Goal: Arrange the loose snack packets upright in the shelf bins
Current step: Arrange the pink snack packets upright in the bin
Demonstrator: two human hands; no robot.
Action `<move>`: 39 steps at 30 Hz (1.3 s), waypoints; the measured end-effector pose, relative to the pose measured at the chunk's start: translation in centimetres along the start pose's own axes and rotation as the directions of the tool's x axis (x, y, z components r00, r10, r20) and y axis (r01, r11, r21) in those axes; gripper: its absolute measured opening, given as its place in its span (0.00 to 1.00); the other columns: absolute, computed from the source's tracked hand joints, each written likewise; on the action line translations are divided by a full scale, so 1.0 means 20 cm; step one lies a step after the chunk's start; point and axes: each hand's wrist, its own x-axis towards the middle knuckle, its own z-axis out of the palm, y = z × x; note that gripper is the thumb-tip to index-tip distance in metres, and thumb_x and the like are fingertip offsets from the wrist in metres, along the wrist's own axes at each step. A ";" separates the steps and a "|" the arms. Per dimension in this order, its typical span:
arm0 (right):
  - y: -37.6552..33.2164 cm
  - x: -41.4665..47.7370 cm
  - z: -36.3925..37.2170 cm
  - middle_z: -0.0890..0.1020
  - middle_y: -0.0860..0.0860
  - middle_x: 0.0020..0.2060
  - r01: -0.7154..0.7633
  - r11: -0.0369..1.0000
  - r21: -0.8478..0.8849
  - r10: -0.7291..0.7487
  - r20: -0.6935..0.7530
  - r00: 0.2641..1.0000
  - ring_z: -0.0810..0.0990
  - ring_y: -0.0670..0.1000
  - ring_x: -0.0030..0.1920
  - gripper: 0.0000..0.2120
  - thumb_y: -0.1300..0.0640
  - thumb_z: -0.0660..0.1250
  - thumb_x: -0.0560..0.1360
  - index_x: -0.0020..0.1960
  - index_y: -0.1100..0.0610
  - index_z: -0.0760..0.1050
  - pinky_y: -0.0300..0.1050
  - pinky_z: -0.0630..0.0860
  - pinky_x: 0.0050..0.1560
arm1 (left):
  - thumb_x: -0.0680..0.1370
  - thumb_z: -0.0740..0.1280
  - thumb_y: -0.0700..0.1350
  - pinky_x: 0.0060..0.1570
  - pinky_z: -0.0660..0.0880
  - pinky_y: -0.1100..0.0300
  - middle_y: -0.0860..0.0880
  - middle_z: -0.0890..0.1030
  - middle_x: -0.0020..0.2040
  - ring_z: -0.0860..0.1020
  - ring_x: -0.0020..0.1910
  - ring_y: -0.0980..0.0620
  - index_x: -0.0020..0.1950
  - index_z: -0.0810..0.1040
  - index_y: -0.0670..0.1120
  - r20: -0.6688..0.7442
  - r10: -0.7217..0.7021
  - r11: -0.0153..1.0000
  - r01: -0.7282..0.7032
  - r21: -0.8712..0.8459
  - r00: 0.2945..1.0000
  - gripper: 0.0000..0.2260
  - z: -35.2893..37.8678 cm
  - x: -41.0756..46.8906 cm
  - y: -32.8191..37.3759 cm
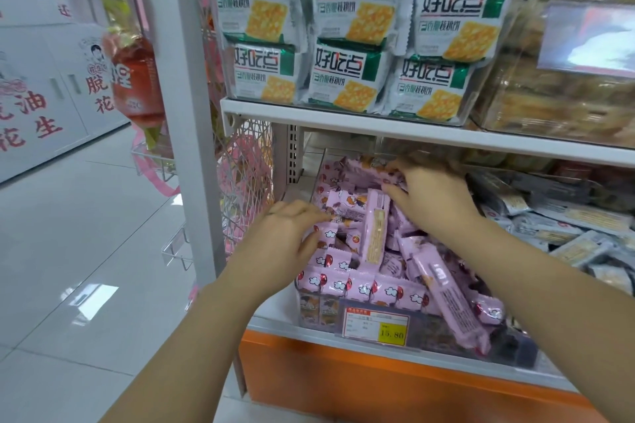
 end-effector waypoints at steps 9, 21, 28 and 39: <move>0.02 -0.26 -0.08 0.78 0.47 0.59 0.293 0.937 0.190 -0.279 -0.099 0.955 0.72 0.53 0.61 0.20 0.40 0.56 0.76 0.61 0.47 0.77 0.51 0.61 0.62 | 0.77 0.56 0.57 0.68 0.62 0.37 0.56 0.77 0.60 0.74 0.61 0.53 0.63 0.78 0.55 0.022 0.150 0.988 -0.150 0.033 0.989 0.19 0.02 -0.01 0.16; 0.08 -0.71 -0.04 0.82 0.48 0.41 0.409 0.858 0.312 -0.332 -0.271 0.903 0.77 0.53 0.44 0.10 0.52 0.63 0.74 0.47 0.55 0.80 0.45 0.66 0.47 | 0.77 0.60 0.43 0.53 0.66 0.58 0.52 0.81 0.50 0.77 0.48 0.50 0.54 0.80 0.48 -0.129 0.290 0.956 -0.294 -0.012 0.948 0.11 0.15 -0.26 0.37; 0.10 -1.23 0.24 0.80 0.49 0.34 0.313 0.774 0.551 -0.255 -0.182 0.950 0.77 0.50 0.34 0.05 0.58 0.67 0.74 0.43 0.58 0.80 0.46 0.74 0.37 | 0.76 0.59 0.42 0.46 0.71 0.56 0.50 0.81 0.48 0.78 0.47 0.49 0.53 0.80 0.45 -0.003 0.244 0.965 -0.243 -0.102 0.970 0.11 0.49 -0.59 0.46; 0.23 -1.88 1.09 0.80 0.48 0.48 -0.558 0.805 0.202 0.117 0.868 0.483 0.79 0.52 0.48 0.12 0.48 0.68 0.73 0.54 0.52 0.76 0.46 0.76 0.50 | 0.76 0.53 0.47 0.52 0.75 0.50 0.47 0.79 0.57 0.78 0.53 0.43 0.60 0.78 0.48 0.627 -0.163 0.969 0.242 -0.042 0.762 0.19 1.18 -1.07 0.35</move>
